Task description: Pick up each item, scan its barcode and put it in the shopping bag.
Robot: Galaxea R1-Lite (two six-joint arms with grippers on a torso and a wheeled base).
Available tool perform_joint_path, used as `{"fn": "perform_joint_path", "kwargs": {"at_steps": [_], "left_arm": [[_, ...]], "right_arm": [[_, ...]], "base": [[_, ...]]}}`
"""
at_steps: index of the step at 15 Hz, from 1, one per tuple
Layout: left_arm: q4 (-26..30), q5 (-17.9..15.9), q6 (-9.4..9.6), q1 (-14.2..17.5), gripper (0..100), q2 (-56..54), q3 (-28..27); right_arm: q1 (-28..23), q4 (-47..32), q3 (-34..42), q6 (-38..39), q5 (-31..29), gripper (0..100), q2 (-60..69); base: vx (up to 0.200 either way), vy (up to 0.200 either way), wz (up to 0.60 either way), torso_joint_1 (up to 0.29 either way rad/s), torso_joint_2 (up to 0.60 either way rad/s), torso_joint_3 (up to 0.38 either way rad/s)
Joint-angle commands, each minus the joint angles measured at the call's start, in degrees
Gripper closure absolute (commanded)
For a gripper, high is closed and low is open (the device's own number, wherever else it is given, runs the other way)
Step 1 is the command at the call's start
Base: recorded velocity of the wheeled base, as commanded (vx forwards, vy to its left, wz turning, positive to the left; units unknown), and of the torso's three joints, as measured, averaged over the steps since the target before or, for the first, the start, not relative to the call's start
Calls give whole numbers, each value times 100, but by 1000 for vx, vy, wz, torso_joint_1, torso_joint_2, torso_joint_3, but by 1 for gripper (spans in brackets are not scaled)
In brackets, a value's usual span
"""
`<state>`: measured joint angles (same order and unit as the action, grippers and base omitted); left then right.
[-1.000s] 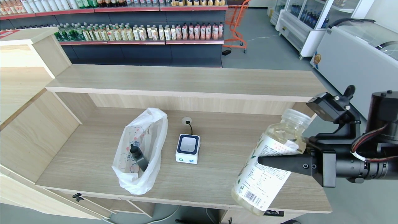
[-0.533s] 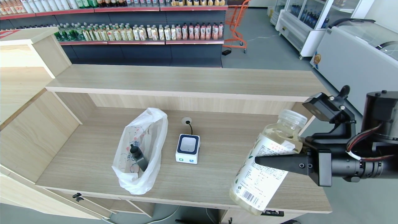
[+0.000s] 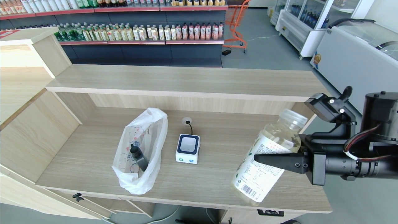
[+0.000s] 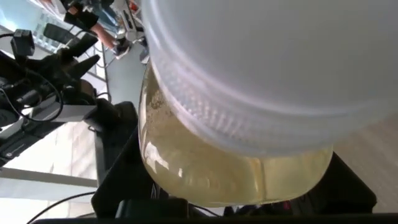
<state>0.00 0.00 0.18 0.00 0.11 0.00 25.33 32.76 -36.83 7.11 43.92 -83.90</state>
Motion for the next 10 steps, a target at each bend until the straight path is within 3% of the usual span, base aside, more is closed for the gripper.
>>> {"fn": "perform_joint_path", "kwargs": {"at_steps": [1, 3, 5, 10], "left_arm": [[0, 0, -1, 0, 0, -2, 0], [0, 0, -1, 0, 0, -2, 0], [0, 0, -1, 0, 0, -2, 0], [0, 0, -1, -9, 0, -2, 0]], "right_arm": [[-556, 29, 106, -1352, -543, 100, -180], [-1250, 29, 211, -2732, -841, 100, -127], [-1566, 29, 422, -3321, -1439, 100, 172], [-2270, 38, 853, -4745, -1799, 100, 462]], "base": [[0, 0, 0, 0, 0, 0], [0, 0, 0, 0, 0, 0], [0, 0, 0, 0, 0, 0], [0, 0, 0, 0, 0, 0]]}}
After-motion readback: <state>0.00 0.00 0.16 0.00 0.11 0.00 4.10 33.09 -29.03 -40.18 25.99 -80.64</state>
